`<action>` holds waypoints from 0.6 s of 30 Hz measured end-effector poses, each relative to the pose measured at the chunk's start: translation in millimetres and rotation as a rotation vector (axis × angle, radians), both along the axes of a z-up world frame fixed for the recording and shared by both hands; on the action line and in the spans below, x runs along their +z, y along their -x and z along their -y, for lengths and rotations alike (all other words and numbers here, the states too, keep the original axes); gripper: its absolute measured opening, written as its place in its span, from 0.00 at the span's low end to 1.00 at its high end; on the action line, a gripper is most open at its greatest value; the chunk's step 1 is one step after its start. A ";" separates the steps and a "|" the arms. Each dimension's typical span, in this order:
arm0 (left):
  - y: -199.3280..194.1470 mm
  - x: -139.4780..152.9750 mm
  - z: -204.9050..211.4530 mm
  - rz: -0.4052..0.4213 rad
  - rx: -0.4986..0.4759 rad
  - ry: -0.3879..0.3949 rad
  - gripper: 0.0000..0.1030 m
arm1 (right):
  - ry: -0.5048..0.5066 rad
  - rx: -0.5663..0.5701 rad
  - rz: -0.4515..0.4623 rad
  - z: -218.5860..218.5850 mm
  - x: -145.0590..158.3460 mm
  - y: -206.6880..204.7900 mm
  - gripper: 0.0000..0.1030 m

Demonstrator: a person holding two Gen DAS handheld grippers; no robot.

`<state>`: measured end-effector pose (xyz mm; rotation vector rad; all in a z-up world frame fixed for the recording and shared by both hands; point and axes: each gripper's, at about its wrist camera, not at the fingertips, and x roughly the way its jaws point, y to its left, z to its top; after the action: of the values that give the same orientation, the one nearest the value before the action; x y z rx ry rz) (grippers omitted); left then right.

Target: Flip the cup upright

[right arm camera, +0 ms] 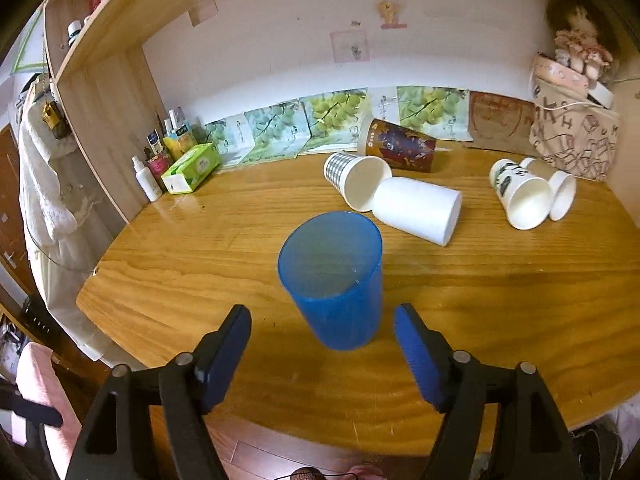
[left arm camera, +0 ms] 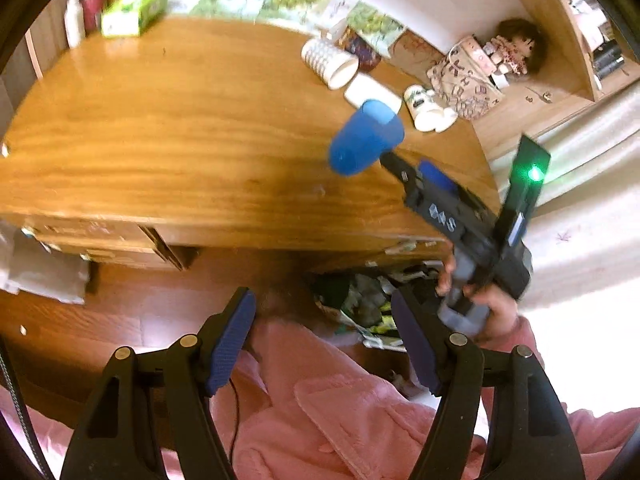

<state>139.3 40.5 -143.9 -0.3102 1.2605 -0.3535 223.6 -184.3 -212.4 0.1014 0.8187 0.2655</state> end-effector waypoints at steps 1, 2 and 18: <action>0.6 5.4 1.5 0.024 0.003 -0.021 0.74 | 0.001 -0.006 -0.004 0.8 2.1 3.3 0.73; 0.9 10.5 3.2 0.046 0.008 -0.040 0.74 | -0.005 -0.012 -0.010 2.3 5.1 8.1 0.74; -2.8 44.4 25.8 0.277 0.286 -0.026 0.85 | -0.101 -0.014 -0.063 48.9 62.7 71.3 0.82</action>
<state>142.1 14.6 -99.5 -0.3994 0.9332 -0.1291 152.3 -233.2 -149.8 0.2108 0.8669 0.2911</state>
